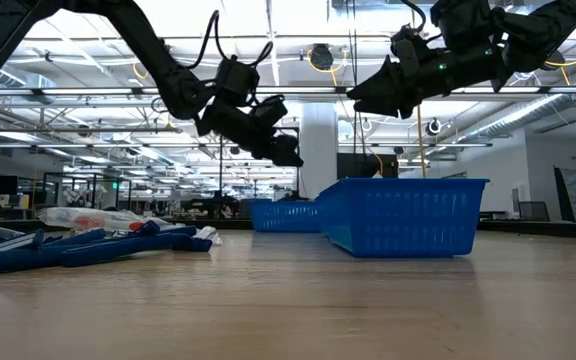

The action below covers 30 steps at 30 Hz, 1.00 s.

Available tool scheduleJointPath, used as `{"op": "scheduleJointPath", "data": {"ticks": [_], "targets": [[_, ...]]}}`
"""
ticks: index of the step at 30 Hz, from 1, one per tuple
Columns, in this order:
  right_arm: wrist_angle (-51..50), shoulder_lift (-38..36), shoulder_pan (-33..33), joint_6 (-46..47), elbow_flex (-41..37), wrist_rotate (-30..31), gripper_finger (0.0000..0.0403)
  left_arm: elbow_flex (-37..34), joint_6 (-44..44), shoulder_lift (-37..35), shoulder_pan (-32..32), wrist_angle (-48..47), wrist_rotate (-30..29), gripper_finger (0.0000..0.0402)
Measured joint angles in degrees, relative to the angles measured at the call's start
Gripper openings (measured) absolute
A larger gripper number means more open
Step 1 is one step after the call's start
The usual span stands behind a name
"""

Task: Pick & Place Travel size toiletries
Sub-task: Put the green toothbrush into the top left blue bin

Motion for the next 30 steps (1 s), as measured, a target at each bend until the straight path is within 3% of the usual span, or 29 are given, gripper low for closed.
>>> {"op": "scheduleJointPath", "data": {"ticks": [5, 7, 10, 15, 20, 23, 30], "targets": [[-0.8, 0.0, 0.0, 0.0, 0.0, 0.0, 0.0267, 0.0, 2.1, -3.3, -2.1, -7.0, -13.1, 0.0261], [-1.3, 0.0, 0.0, 0.0, 0.0, 0.0, 0.0267, 0.0, 1.7, -6.9, -3.6, -14.3, -17.3, 0.0256], [-2.2, 0.0, 0.0, 0.0, 0.0, 0.0, 0.0267, 0.0, -3.3, -14.0, -6.1, -30.1, -18.9, 0.0248], [-2.7, 0.0, 0.0, 0.0, 0.0, 0.0, 0.0267, 0.0, -24.8, -24.1, -10.1, -58.5, -13.2, 0.0240], [-2.8, 0.0, 0.0, 0.0, 0.0, 0.0, 0.0267, 0.0, -52.0, -26.3, -13.4, -75.4, -8.8, 0.0227], [-2.8, 0.0, 0.0, 0.7, 0.0, 0.0, 0.0267, -1.3, -57.4, -24.8, -16.3, -77.5, -8.4, 0.0212], [-2.7, 0.0, 0.0, 2.6, 0.0, -0.1, 0.0267, -2.2, -62.4, -20.3, -21.6, -77.9, -1.5, 0.0180]]}}
